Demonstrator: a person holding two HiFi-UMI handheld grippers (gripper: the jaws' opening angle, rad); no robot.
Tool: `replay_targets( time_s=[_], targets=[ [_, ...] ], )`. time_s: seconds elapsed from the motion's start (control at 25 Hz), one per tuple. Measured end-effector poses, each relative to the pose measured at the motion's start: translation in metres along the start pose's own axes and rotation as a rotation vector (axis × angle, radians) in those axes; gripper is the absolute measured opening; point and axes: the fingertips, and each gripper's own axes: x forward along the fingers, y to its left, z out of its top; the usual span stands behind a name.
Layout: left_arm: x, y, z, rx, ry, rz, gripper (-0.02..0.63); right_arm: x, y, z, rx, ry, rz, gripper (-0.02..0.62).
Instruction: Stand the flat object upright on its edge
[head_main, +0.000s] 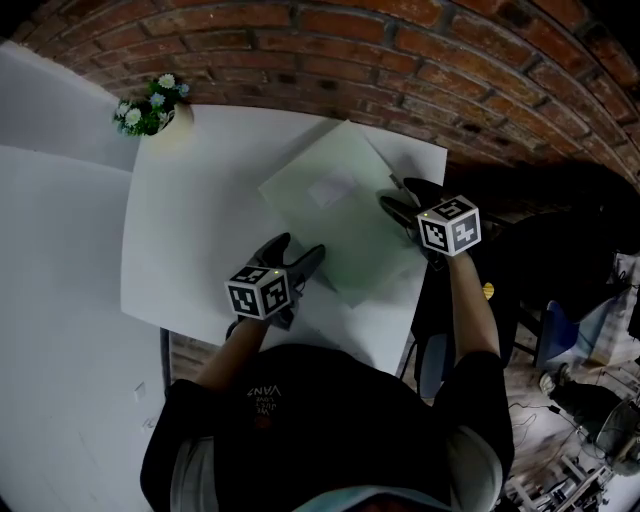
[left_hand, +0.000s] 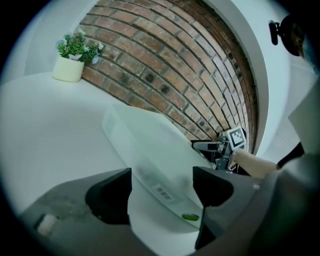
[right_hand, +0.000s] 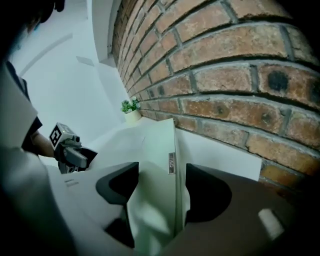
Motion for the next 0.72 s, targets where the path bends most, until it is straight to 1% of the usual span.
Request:
replay_targets(
  time_s=[0.2, 0.4, 0.6, 0.72],
  targets=[
    [0.006, 0.002, -0.006, -0.028, 0.031, -0.008, 0.38, 0.006, 0.001, -0.002, 0.016, 0.071, 0.097, 0.285],
    [0.011, 0.001, -0.007, -0.049, 0.046, -0.023, 0.38, 0.011, 0.001, -0.004, 0.075, 0.112, 0.19, 0.285],
    [0.013, 0.001, -0.007, -0.063, 0.052, -0.024, 0.38, 0.014, 0.001, -0.004, 0.105, 0.124, 0.232, 0.297],
    [0.014, 0.001, -0.007, -0.071, 0.056, -0.024, 0.38, 0.015, 0.001, -0.005, 0.118, 0.117, 0.24, 0.302]
  ],
)
